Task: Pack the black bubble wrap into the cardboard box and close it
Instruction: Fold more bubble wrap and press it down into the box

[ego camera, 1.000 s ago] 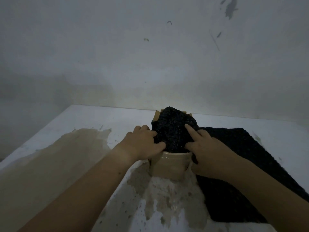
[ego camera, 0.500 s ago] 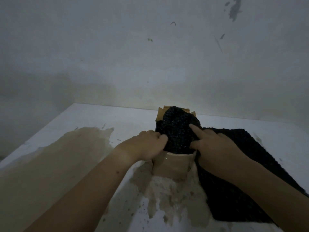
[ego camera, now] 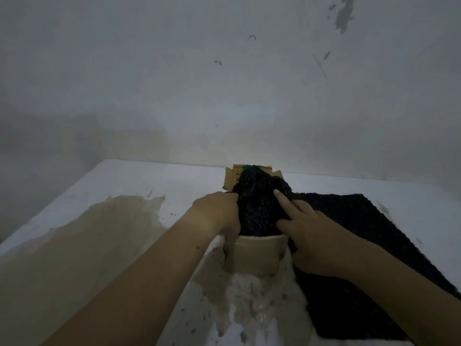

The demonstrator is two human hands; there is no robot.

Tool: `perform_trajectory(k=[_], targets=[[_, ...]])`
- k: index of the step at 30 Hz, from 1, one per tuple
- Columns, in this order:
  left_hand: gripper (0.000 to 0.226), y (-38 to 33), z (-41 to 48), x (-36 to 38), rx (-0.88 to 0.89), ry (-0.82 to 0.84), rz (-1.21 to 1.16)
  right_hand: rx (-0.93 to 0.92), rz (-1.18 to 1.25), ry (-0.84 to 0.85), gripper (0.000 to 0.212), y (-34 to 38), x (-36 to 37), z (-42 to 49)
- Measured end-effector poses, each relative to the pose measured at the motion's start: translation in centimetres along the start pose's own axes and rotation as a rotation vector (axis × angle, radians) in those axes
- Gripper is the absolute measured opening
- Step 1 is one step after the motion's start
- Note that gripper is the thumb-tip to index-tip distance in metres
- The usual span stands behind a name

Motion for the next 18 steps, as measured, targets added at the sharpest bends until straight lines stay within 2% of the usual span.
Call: perform_trajectory(k=[3,6,11,13,15,18], targets=[[0.023,0.4,-0.1,-0.6,0.04,0.019,-0.011,0.008,0.274,-0.139,0.051,-1.2,-2.3,-0.9],[0.032,1.5,-0.5,-0.9,0.08,0.049,-0.132,0.074,0.232,-0.248,0.046,-2.6,-3.6,-0.6],[0.068,1.8,-1.3,-1.3,0.189,-0.251,-0.198,0.095,0.1,-0.151,0.055,-2.7,-2.5,1.9],[0.067,1.7,-1.5,-1.2,0.193,-0.316,-0.168,0.103,0.128,-0.104,0.057,-3.0,-1.9,2.6],[0.059,1.9,-1.0,-0.8,0.166,-0.294,-0.1,0.107,0.165,-0.038,0.062,-3.1,-1.3,3.3],[0.05,1.9,-0.2,-0.1,0.082,-0.069,-0.09,0.108,0.209,0.058,0.07,-3.4,-0.6,4.4]])
Point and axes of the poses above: each hand's wrist, its own z-axis towards the middle knuckle, its own x-axis out of the palm, y = z × x, the point moved 6 cm from there along z, towards the middle knuckle, and after that the axes turned 4 degrees about -x, right-handed, at the moved point
